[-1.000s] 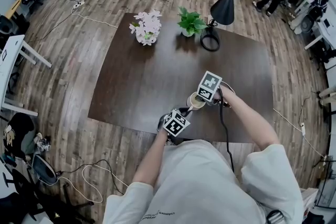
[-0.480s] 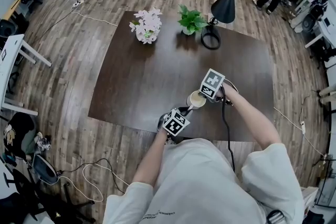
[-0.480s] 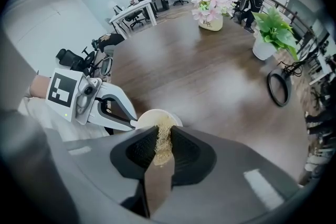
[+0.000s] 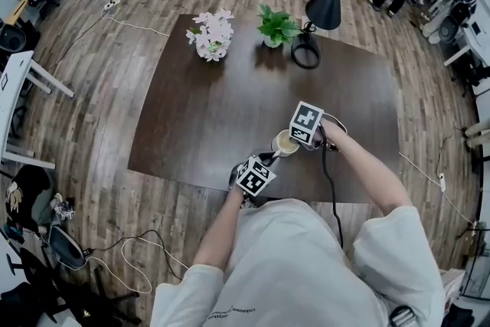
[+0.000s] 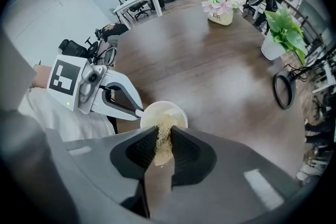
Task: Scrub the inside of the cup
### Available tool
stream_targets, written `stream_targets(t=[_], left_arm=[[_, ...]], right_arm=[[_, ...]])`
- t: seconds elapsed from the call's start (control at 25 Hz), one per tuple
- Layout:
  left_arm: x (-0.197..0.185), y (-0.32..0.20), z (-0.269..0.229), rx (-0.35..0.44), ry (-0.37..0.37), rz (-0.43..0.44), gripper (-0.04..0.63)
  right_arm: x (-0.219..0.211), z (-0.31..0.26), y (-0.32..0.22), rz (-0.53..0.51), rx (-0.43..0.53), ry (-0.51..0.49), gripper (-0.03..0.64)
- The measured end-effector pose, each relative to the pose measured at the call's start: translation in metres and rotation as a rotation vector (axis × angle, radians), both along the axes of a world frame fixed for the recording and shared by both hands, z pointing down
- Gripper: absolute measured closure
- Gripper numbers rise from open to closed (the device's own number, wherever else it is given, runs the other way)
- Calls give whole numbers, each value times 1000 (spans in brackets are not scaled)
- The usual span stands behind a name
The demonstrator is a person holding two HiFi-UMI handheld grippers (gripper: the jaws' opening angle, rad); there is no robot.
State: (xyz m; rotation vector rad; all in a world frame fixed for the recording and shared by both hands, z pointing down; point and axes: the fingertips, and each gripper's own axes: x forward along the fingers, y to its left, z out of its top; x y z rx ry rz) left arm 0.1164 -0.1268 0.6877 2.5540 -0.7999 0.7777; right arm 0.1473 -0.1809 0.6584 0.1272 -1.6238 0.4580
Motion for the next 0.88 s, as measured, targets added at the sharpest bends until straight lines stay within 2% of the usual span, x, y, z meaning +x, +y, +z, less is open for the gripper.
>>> stream_targets(t=[0.4, 0.88], left_arm=[[0, 0, 1, 3, -14, -15, 554], [1, 2, -1, 10, -15, -21, 554]], right_arm=[[-4, 8, 17, -50, -22, 13, 525], [-13, 25, 25, -16, -76, 6, 526]])
